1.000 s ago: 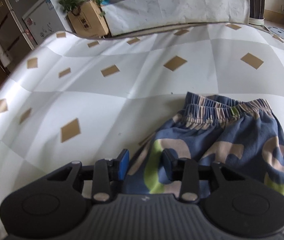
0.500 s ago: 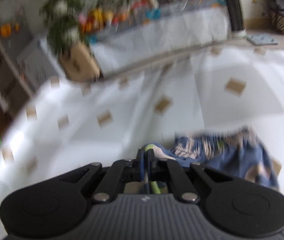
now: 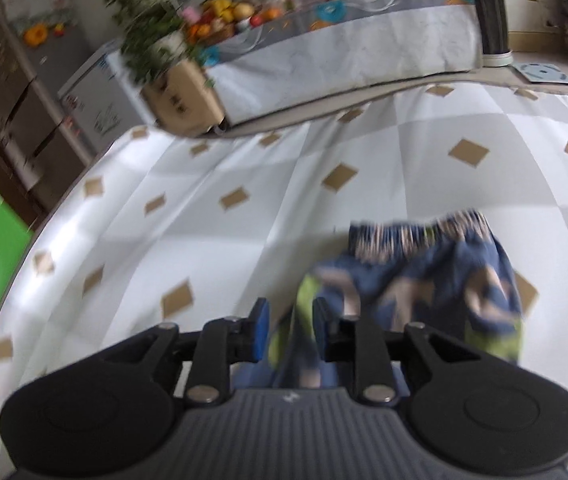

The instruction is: Fold clothes

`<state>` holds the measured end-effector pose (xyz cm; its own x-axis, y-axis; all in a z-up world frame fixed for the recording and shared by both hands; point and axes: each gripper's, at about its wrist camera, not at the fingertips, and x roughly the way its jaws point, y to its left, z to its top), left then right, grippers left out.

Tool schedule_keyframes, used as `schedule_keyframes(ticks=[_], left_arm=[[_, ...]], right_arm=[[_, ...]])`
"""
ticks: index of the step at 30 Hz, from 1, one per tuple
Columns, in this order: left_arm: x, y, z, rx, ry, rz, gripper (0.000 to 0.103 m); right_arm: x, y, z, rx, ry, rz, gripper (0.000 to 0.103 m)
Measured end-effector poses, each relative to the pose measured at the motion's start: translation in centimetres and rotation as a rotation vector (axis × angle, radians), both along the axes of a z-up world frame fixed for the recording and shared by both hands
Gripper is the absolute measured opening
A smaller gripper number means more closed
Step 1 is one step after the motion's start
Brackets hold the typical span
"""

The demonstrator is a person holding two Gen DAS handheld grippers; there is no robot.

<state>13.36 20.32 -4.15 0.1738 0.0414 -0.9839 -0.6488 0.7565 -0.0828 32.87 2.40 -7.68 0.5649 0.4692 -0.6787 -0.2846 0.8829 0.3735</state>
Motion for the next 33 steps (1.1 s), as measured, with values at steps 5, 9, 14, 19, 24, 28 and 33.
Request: schedule_keyframes(ticks=[5, 9, 14, 19, 24, 28, 33], left_arm=[[-0.2, 0.0, 0.6, 0.019, -0.013, -0.008, 0.103], [-0.5, 0.0, 0.9, 0.035, -0.025, -0.009, 0.103], [-0.6, -0.6, 1.2, 0.063, -0.034, -0.042, 0.103], [-0.5, -1.1, 1.4, 0.07, -0.038, -0.076, 0.103], [-0.7, -1.4, 1.6, 0.083, -0.045, -0.098, 0.103], [-0.8, -1.4, 1.6, 0.09, -0.042, -0.111, 0.103], [-1.1, -1.5, 1.7, 0.096, -0.043, -0.122, 0.103]], right_arm=[[-5.3, -1.3, 0.5, -0.025, 0.038, 0.069, 0.027], [-8.8, -2.5, 0.8, -0.042, 0.071, 0.098, 0.029], [-12.0, -3.9, 1.4, -0.051, 0.098, 0.103, 0.032], [-14.5, -5.2, 1.9, -0.064, 0.118, 0.095, 0.036], [-17.0, -7.0, 2.0, -0.066, 0.15, 0.072, 0.04], [-19.2, -8.6, 1.8, -0.084, 0.172, 0.036, 0.041], [-22.2, -10.2, 1.6, -0.126, 0.188, -0.011, 0.045]])
